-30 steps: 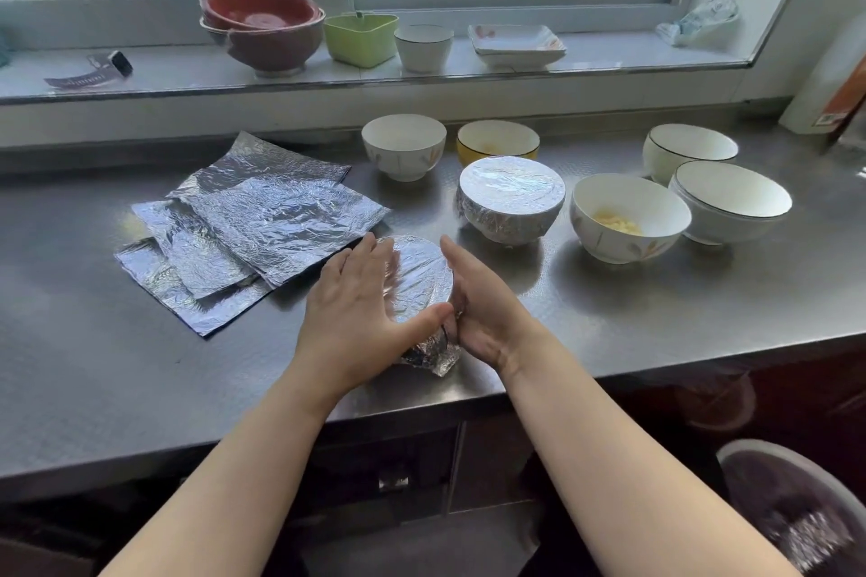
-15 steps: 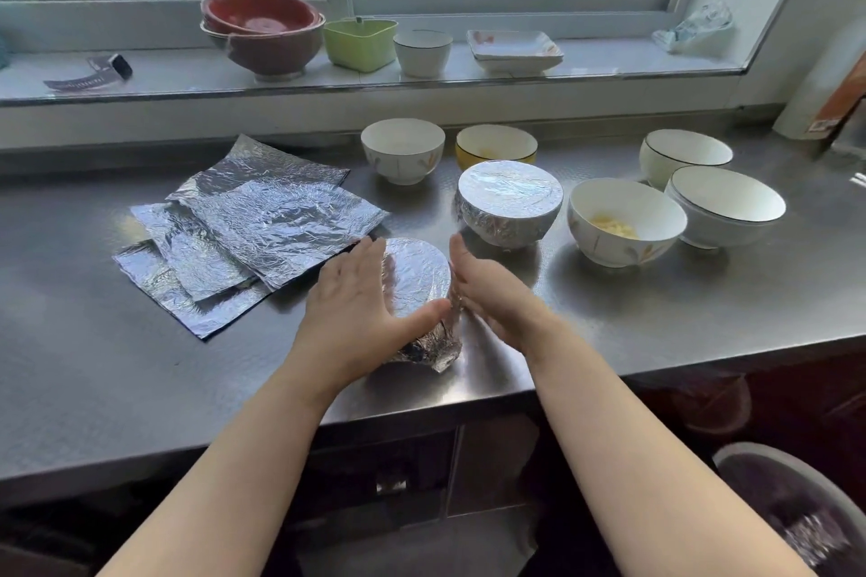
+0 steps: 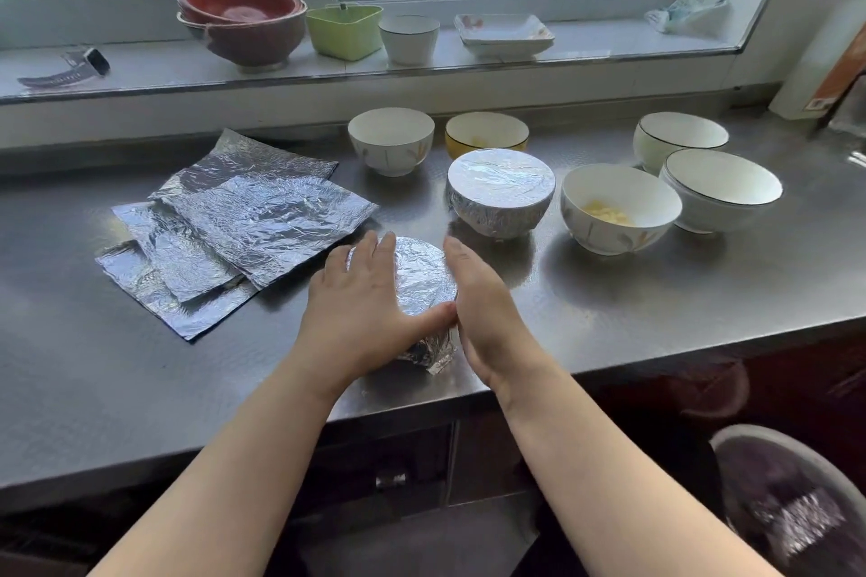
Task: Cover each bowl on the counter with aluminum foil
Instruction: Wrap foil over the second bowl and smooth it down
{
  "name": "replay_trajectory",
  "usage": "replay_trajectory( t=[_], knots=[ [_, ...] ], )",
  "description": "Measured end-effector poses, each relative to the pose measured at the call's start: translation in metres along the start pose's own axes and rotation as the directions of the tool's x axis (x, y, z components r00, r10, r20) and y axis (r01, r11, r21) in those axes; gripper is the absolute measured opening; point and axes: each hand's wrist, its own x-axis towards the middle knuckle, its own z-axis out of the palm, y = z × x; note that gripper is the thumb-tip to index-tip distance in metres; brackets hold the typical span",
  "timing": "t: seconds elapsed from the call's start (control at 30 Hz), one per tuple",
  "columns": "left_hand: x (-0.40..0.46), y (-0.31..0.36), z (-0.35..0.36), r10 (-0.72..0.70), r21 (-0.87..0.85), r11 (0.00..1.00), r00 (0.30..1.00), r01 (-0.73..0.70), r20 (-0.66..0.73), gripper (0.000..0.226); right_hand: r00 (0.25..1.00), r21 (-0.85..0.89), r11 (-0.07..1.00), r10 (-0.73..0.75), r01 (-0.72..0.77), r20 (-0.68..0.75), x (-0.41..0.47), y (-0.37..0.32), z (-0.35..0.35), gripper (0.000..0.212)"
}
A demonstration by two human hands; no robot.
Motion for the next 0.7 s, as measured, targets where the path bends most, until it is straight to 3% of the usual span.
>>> replay_trajectory(
  t=[0.07, 0.27, 0.4, 0.53, 0.7],
  knots=[
    [0.000, -0.001, 0.001, 0.002, 0.000, 1.000, 1.000, -0.002, -0.009, 0.124, 1.000, 0.043, 0.999, 0.013, -0.014, 0.016, -0.001, 0.003, 0.001, 0.032],
    [0.001, 0.000, 0.003, 0.001, 0.007, 1.000, 0.999, -0.001, -0.045, 0.123, 0.985, 0.158, 0.976, 0.160, -0.148, -0.068, 0.000, 0.011, 0.003, 0.056],
    [-0.001, 0.002, -0.001, -0.028, -0.039, 0.999, 0.999, 0.027, -0.027, 0.124, 0.960, 0.215, 0.941, 0.277, -0.261, -0.050, 0.006, 0.008, 0.006, 0.078],
    [-0.001, -0.001, -0.009, -0.077, -0.238, 0.968, 0.997, 0.079, 0.017, 0.113, 0.954, 0.273, 0.916, 0.297, -0.295, 0.037, 0.018, 0.005, -0.004, 0.047],
    [-0.015, -0.004, -0.012, -0.113, -0.500, 0.862, 0.993, 0.084, -0.028, 0.099, 0.932, 0.123, 0.927, 0.340, -0.354, 0.122, 0.031, -0.008, -0.011, 0.043]
  ],
)
